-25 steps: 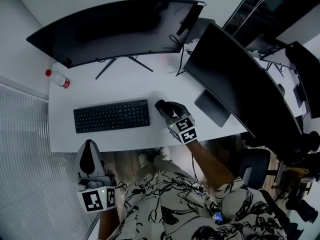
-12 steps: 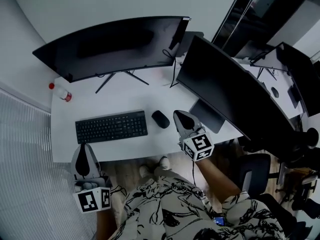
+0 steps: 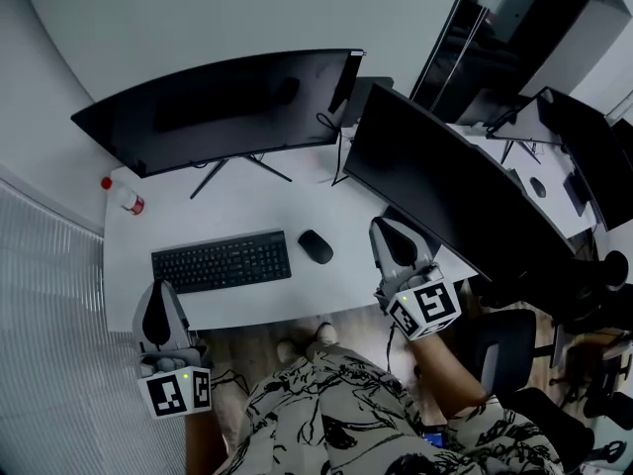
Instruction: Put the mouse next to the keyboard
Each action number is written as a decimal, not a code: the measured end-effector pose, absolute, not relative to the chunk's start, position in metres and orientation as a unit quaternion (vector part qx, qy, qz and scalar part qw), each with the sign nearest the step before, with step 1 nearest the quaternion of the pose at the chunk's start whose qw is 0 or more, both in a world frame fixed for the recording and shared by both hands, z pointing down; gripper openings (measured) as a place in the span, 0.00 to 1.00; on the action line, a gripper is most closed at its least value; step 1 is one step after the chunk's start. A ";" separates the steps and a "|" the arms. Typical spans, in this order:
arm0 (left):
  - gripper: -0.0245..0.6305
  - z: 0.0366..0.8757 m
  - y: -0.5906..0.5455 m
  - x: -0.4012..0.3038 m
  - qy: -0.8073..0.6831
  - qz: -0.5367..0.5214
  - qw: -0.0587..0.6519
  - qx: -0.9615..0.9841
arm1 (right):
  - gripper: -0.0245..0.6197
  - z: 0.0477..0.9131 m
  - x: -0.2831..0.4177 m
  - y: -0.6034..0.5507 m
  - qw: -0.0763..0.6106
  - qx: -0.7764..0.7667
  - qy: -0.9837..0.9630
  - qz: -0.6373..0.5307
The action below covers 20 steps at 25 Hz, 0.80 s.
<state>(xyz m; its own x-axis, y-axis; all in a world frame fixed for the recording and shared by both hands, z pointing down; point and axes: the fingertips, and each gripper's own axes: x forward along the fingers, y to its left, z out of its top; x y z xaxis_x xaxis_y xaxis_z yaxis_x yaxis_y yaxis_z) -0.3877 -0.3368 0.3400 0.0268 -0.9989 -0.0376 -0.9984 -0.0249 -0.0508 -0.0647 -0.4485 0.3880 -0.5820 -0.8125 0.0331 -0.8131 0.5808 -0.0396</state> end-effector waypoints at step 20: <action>0.04 0.329 -0.326 -0.413 0.724 -0.011 0.057 -0.687 | 0.05 0.308 0.004 -0.426 -0.080 0.537 -0.839 -0.022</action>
